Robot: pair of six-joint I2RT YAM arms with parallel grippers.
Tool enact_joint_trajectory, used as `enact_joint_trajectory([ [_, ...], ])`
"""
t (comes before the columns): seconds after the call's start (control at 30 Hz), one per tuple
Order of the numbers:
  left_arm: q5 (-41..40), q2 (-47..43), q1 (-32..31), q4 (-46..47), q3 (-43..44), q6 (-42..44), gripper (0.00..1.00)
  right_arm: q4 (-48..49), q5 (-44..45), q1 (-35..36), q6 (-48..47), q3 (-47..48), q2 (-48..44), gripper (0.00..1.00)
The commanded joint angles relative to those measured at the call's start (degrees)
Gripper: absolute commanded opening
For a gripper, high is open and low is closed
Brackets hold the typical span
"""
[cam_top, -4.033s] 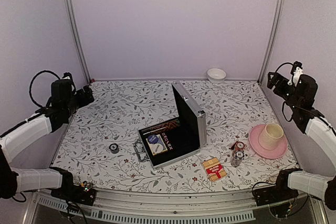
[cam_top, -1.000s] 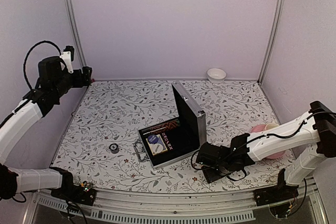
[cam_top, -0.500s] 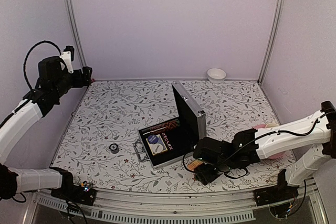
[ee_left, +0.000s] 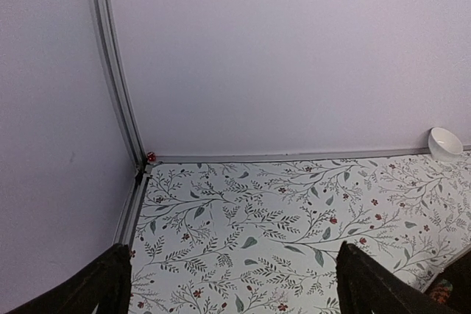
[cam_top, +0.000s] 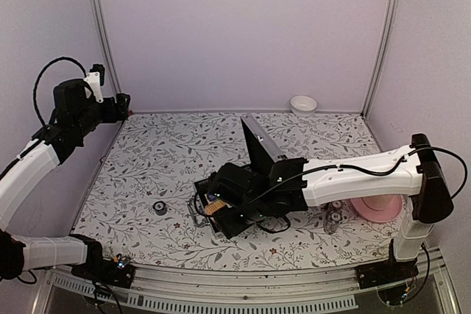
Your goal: Pack up texas hold em set
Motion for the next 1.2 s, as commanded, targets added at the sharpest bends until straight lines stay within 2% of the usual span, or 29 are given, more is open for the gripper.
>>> enact_joint_trajectory([
  [0.0, 0.39, -0.90, -0.36, 0.63, -0.22, -0.28, 0.97, -3.17, 2.59, -2.91, 4.45, 5.09, 4.44, 0.57],
  [0.37, 0.55, -1.13, -0.33, 0.72, -0.31, -0.28, 0.97, -9.36, 10.51, -9.55, 6.90, 11.28, 11.98, 0.58],
  [0.67, 0.57, -1.00, -0.35, 0.72, -0.25, -0.28, 0.97, -8.43, 11.76, -12.50, 4.54, 14.41, 15.98, 0.58],
  [1.17, 0.38, -1.05, -0.33, 0.63, -0.31, -0.10, 0.97, -7.67, 10.57, -14.43, 2.22, 13.90, 18.60, 0.59],
])
